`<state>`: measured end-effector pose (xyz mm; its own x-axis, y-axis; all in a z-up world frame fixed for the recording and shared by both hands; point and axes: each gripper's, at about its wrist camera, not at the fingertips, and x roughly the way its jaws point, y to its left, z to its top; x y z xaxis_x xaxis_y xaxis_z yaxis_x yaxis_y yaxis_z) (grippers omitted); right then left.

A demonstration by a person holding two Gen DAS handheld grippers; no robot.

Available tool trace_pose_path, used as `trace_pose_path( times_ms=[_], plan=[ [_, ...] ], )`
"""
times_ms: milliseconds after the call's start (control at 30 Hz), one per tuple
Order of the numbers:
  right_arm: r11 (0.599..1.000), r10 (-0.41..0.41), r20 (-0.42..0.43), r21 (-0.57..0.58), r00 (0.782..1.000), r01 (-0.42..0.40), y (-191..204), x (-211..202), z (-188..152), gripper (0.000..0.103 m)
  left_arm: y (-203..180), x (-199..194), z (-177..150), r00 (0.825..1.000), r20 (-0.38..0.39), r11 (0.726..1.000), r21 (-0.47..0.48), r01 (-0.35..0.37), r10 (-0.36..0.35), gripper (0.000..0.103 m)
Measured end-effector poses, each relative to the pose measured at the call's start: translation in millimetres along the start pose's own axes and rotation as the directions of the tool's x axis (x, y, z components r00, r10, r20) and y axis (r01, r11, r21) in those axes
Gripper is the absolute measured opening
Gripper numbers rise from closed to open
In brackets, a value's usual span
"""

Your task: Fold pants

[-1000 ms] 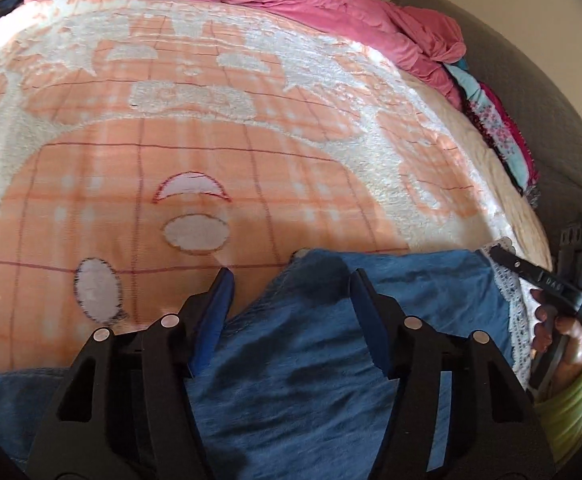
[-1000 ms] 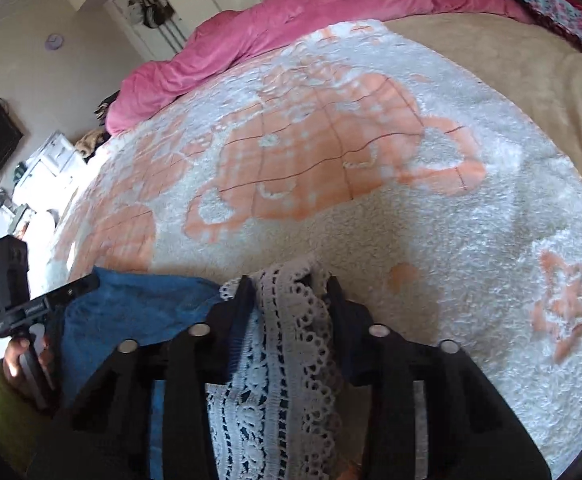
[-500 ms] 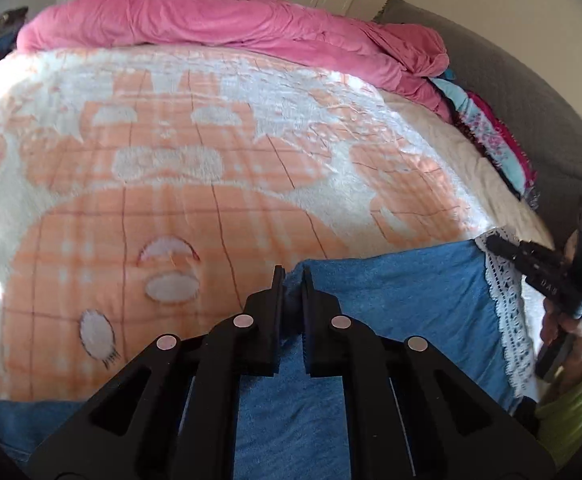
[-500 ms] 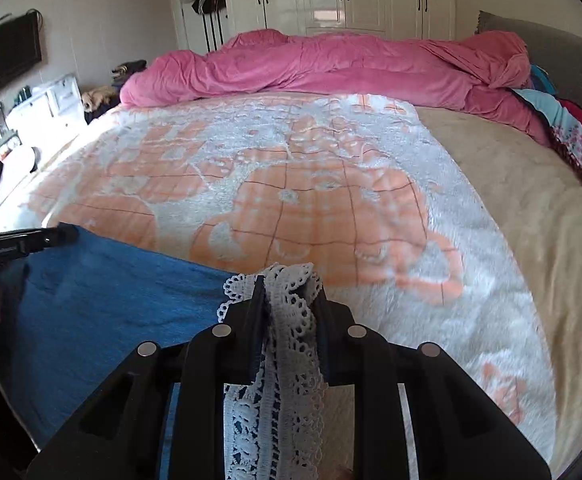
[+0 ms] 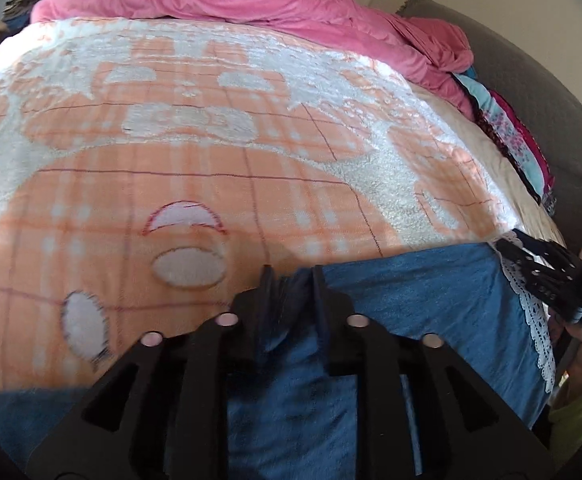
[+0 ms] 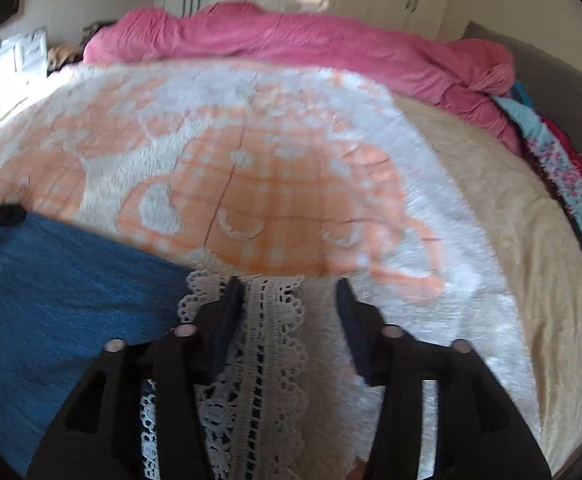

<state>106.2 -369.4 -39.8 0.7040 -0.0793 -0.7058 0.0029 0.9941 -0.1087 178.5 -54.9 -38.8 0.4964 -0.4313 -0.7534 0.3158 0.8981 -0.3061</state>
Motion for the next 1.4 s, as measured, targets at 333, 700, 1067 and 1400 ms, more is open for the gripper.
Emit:
trace_pose_path(
  times_ms=[333,700,1067,1400],
  plan=[
    [0.991,0.11,0.15,0.06,0.983,-0.12,10,-121,-41,0.062,2,-106,-67,0.983,0.134,0.991,0.039,-0.131,0.125,0.061],
    [0.997,0.038,-0.139,-0.064,0.99,-0.047,64,-94,-82,0.068,50,-128,-99,0.937,0.049,0.936,0.047,-0.348,0.346,0.084],
    [0.992,0.129,-0.155,0.024,0.979,-0.127,46,-90,-93,0.068,63,-126,-115,0.954,0.067,0.954,0.055,-0.295,0.291,0.084],
    [0.981,0.189,-0.034,0.037,0.981,-0.188,50,-127,-97,0.068,22,-165,-114,0.961,0.143,0.964,0.09,-0.25,0.236,0.088]
  ],
)
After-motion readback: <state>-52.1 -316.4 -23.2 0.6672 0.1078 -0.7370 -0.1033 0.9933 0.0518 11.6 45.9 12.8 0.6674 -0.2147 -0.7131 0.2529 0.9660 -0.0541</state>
